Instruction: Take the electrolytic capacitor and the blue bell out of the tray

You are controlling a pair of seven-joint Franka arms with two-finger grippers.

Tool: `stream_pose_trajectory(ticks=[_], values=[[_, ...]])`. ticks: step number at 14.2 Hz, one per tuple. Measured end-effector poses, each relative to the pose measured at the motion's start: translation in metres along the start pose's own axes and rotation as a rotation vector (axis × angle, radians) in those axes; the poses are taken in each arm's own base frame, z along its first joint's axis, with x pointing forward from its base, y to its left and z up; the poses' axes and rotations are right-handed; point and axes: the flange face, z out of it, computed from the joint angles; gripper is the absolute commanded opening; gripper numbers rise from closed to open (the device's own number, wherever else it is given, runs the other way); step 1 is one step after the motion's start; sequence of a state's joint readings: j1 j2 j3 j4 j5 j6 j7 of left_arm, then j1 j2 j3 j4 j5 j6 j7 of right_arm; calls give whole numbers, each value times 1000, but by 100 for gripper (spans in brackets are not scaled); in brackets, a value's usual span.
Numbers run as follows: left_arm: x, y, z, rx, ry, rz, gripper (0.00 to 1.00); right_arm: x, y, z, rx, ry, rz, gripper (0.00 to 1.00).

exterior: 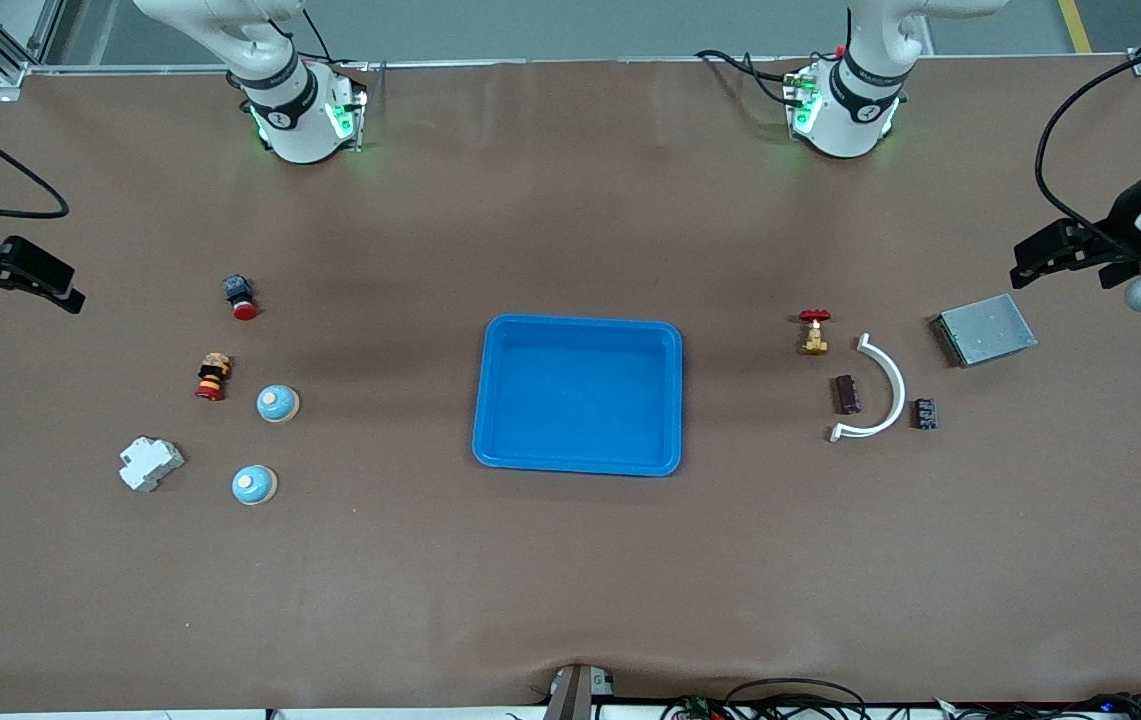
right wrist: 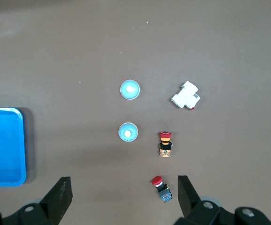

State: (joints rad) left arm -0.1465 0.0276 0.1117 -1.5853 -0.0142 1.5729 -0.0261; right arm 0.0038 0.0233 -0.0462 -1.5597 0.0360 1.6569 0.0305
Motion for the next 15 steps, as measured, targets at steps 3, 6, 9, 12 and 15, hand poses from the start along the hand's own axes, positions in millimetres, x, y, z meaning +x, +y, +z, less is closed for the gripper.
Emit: stream_pose_trajectory(ticks=[3,6,9,12,15], values=[[1,2,-6,0,13,2,100,0,0,0,2,5,0,100],[1,5,-17,0,31,8,100,1,0,-1,3,7,0,100],[-1,7,-17,0,19,12,100,1,0,-1,3,12,0,100],[-1,7,-17,0,17,13,100,1,0,-1,3,13,0,100],[-1,7,-17,0,16,13,100,1,2,-1,3,13,4,100]])
